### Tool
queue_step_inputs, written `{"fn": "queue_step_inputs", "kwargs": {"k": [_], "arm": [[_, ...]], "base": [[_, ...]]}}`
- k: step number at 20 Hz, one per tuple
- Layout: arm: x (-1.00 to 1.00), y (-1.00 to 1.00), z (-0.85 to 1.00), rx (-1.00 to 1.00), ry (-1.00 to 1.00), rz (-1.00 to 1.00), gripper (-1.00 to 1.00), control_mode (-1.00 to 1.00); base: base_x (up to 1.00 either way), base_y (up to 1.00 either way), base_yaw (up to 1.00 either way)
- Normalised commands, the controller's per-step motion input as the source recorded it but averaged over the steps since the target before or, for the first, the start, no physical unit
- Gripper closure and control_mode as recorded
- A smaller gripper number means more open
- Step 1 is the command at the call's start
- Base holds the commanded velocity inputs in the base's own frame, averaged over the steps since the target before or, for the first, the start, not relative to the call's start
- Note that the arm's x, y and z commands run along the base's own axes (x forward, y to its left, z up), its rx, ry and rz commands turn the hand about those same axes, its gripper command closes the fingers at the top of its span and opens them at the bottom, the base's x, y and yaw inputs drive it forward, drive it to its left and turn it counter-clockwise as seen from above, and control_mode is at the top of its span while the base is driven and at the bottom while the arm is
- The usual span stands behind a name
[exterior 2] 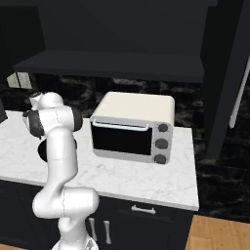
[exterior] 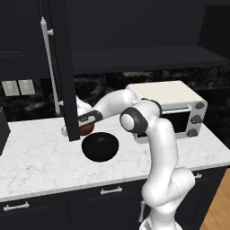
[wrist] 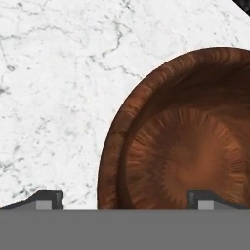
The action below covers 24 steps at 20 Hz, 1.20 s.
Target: Pick up the bowls on the counter and stack them on top of one another in the open cabinet. Place the smaller bowl on top of the larger bowl.
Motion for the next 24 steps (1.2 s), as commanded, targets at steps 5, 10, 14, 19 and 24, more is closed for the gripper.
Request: {"fn": "queue_step_inputs", "kwargs": {"k": [5,10,14,19,24], "arm": [[0.00,0.00,0.00,0.00,0.00,0.00,1.00,-1.00],[0.00,0.00,0.00,0.00,0.00,0.00,1.00,-1.00],[0.00,0.00,0.00,0.00,0.00,0.00,1.00,-1.00],[-0.07,0.04,0.19,0.00,-0.03,0.00,1.00,-1.00],[-0.30,0.03,0.49,0.00,-0.11,0.00,1.00,-1.00]], "base": [[0.00,0.00,0.00],[0.00,0.00,0.00],[0.00,0.00,0.00],[0.00,0.00,0.00],[0.00,0.00,0.00]]}}
